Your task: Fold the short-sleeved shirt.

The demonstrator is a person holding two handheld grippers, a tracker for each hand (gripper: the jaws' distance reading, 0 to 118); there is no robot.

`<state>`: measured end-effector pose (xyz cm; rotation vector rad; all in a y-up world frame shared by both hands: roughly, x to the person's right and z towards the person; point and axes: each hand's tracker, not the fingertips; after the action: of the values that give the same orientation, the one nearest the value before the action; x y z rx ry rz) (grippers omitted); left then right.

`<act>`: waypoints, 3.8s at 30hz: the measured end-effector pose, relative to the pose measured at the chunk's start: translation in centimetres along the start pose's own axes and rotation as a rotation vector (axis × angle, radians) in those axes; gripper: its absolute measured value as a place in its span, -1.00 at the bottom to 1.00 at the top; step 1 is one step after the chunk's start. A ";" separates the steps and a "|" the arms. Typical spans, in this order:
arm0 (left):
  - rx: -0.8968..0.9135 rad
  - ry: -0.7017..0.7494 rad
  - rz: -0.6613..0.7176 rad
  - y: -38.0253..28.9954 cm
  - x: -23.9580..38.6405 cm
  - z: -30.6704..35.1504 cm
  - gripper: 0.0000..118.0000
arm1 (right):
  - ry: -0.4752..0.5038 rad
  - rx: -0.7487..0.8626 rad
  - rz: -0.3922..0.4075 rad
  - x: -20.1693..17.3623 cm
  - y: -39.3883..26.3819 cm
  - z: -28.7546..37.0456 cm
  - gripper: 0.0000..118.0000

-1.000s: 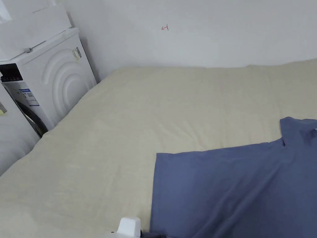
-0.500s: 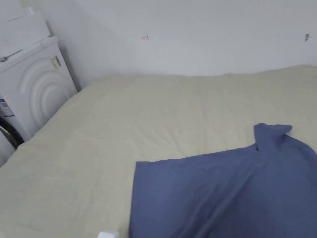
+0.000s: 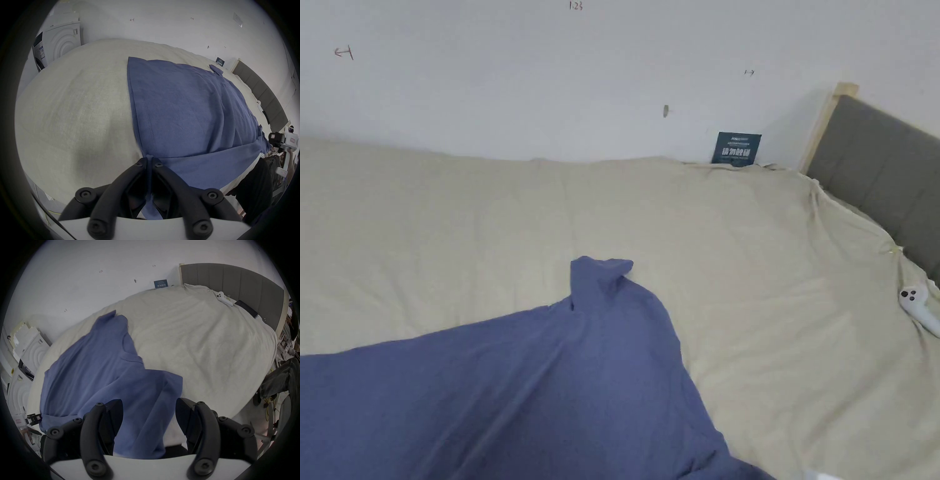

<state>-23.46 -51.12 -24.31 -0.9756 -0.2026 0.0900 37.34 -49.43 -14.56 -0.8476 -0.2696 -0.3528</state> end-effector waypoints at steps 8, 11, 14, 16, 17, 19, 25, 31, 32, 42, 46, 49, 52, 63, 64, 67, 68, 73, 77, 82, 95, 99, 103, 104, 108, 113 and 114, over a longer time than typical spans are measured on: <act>-0.002 -0.002 0.028 0.3 0.8 0.7 -0.92 | -0.016 -0.028 0.035 0.3 0.8 -2.6 -0.93; 0.008 0.005 0.024 0.2 0.8 1.0 -0.92 | -0.010 -0.018 0.042 -0.4 0.7 -2.0 -0.93; 0.037 0.011 0.025 0.3 1.3 2.5 -0.92 | 0.008 0.035 0.048 -1.0 0.9 -0.2 -0.93; 0.095 -0.009 0.036 0.3 1.7 4.4 -0.92 | 0.043 0.090 0.039 -1.3 1.4 1.7 -0.93; 0.133 -0.035 0.047 0.4 1.9 5.5 -0.92 | 0.066 0.138 0.040 -1.4 1.5 2.9 -0.93; 0.207 -0.057 0.059 0.6 2.3 8.0 -0.92 | 0.081 0.181 0.036 -1.6 2.0 5.4 -0.93; 0.310 -0.094 0.058 0.8 1.3 10.9 -0.92 | 0.130 0.272 0.059 -1.7 3.3 9.1 -0.93; 0.333 -0.092 0.070 1.0 1.0 10.9 -0.92 | 0.152 0.313 0.053 -2.6 4.6 9.6 -0.93; 0.344 -0.096 0.075 1.0 0.9 10.8 -0.92 | 0.158 0.315 0.054 -2.8 5.1 9.5 -0.93; 0.329 -0.070 0.141 5.0 0.0 6.9 -0.92 | 0.183 0.284 0.179 -8.4 14.2 3.0 -0.93; 0.306 -0.057 0.144 7.6 -0.5 4.3 -0.92 | 0.201 0.208 0.189 -10.5 17.8 -1.5 -0.93; 0.296 -0.052 0.152 9.4 -0.8 2.3 -0.92 | 0.169 0.153 0.220 -12.1 19.3 -4.9 -0.93; 0.273 -0.037 0.150 10.7 -0.9 0.1 -0.92 | 0.159 0.103 0.257 -13.1 20.1 -7.7 -0.93; 0.224 -0.009 0.170 11.9 -1.4 -4.4 -0.93 | 0.104 0.029 0.276 -12.7 20.2 -13.9 -0.93; 0.223 -0.012 0.175 11.8 -1.4 -4.6 -0.93 | 0.104 0.022 0.275 -12.6 20.1 -14.1 -0.91; 0.216 -0.014 0.166 11.6 -1.3 -4.8 -0.64 | 0.113 -0.001 0.302 -12.1 19.7 -14.4 0.13; 0.204 0.012 0.163 11.6 -1.4 -4.6 -0.31 | 0.108 0.014 0.329 -11.8 19.6 -13.9 0.48; 0.374 -0.006 0.197 11.6 -2.9 2.4 0.63 | 0.159 0.201 0.358 -10.6 19.4 -6.4 0.58; 0.513 -0.055 0.202 10.0 -1.6 9.2 0.64 | 0.285 0.322 0.200 -9.5 16.1 1.1 0.58; 0.529 -0.112 0.186 5.8 1.6 12.8 0.61 | 0.343 0.315 0.126 -8.6 8.3 6.0 0.58; 0.478 -0.120 0.136 -2.7 6.5 13.0 -0.97 | 0.266 0.273 0.147 -8.6 -2.7 9.8 -0.95; 0.460 -0.078 0.164 -2.9 6.0 12.8 -0.99 | 0.292 0.270 0.132 -8.8 -2.7 10.2 -0.95; 0.453 -0.059 0.209 -2.9 4.7 11.9 -0.99 | 0.312 0.272 0.135 -9.1 -2.5 10.3 -0.95; 0.432 -0.046 0.198 -2.8 4.5 11.4 -0.99 | 0.318 0.273 0.133 -9.1 -2.5 10.3 -0.95; 0.394 -0.001 0.164 -2.7 4.0 8.2 -0.99 | 0.359 0.242 0.095 -9.1 -2.3 9.7 -0.95; 0.357 0.058 0.222 -2.6 2.9 3.8 -0.58 | 0.340 0.216 0.094 -9.0 -2.5 9.4 -0.95; 0.363 0.062 0.219 -2.7 2.8 3.1 -0.25 | 0.331 0.211 0.096 -8.3 -2.4 9.0 -0.95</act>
<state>-21.43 -49.63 -20.04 -0.6349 -0.0190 0.2869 28.00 -42.33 -10.32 -0.5810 0.0422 -0.3621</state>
